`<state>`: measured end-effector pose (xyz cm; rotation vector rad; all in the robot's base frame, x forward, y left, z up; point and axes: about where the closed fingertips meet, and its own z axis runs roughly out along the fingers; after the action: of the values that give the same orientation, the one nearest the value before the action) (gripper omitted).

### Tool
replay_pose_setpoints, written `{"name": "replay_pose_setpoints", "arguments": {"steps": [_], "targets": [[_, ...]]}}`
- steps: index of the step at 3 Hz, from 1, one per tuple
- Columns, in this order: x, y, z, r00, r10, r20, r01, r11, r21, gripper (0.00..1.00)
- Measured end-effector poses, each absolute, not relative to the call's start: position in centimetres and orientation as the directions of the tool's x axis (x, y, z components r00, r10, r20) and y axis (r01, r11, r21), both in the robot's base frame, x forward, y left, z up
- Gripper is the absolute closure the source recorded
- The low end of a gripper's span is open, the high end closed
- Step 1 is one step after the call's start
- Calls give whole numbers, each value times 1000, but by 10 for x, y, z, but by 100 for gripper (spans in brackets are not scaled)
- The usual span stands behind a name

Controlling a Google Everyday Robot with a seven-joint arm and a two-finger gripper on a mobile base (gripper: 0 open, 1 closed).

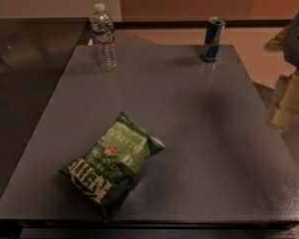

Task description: Move green jalapeno chip bag near water bottle

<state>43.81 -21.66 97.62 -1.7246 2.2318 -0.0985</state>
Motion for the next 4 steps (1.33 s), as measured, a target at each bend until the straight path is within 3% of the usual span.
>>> {"name": "replay_pose_setpoints", "arguments": {"steps": [2, 4], "targets": [[437, -207, 970, -181, -951, -250, -941, 241, -237, 0], [432, -147, 950, -44, -921, -387, -974, 126, -190, 0]]}}
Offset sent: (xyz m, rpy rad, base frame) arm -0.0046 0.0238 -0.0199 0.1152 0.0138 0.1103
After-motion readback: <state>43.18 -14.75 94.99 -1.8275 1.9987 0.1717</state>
